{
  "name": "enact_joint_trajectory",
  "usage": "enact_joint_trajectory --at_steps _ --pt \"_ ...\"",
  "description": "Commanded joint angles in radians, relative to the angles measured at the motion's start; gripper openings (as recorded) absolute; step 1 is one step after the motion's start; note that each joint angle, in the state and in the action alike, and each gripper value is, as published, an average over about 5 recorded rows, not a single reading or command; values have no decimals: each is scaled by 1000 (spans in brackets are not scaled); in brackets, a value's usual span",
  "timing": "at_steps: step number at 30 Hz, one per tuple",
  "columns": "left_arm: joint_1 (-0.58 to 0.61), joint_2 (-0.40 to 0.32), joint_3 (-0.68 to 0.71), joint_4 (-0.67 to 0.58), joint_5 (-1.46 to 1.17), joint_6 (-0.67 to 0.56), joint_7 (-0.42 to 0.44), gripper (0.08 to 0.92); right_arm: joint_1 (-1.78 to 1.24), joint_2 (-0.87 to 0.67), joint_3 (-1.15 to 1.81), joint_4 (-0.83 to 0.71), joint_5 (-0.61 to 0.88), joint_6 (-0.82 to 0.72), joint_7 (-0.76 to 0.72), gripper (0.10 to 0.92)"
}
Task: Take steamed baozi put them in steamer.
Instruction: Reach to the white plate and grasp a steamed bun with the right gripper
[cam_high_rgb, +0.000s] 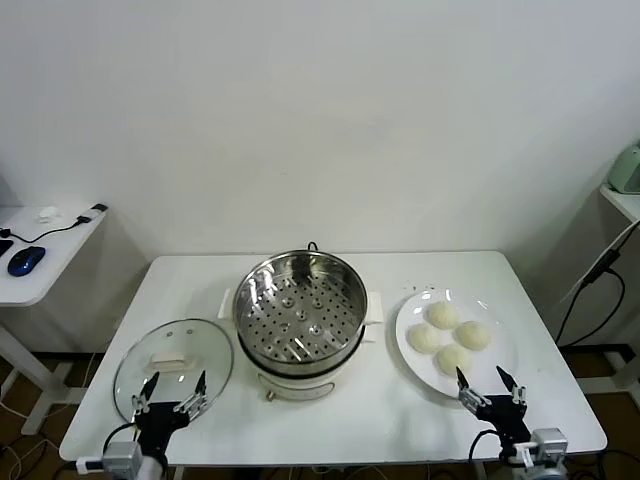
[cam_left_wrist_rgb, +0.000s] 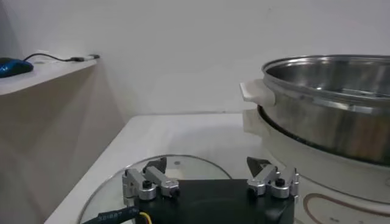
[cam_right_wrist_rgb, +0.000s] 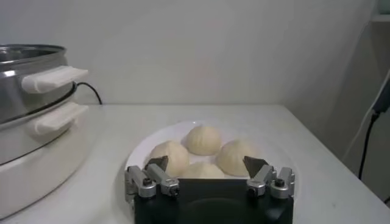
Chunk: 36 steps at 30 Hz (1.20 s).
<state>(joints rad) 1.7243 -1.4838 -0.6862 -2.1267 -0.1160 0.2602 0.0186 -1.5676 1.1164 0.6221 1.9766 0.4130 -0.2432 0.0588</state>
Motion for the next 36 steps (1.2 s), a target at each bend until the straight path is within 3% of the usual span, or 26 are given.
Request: enact_joint_trajectory --at_steps 1,5,10,15,20,25,29,36 --pt "-1 3 2 -3 1 5 1 823 315 -159 -38 -59 11 -197 -32 823" --pt "-2 4 7 -9 1 8 2 823 534 -325 -174 -222 -38 -181 -202 823" --pt "0 6 9 -18 1 8 4 823 801 -593 -458 -371 -103 -153 -537 823" --pt "5 7 5 -18 0 7 4 823 1189 -724 -891 -545 -234 39 -904 823" --pt "9 5 4 -11 1 1 4 823 1661 -662 -1356 -769 -308 245 -1180 823" --pt "6 -2 6 -3 5 -2 6 823 1977 -554 -1703 -922 -303 303 -1353 823" --pt "1 -1 5 -4 15 -1 10 823 2062 -466 -1845 -999 -293 298 -1391 823" --pt "-3 -4 -2 -1 20 -2 13 823 1995 -331 -1868 -1045 -252 221 -1333 823"
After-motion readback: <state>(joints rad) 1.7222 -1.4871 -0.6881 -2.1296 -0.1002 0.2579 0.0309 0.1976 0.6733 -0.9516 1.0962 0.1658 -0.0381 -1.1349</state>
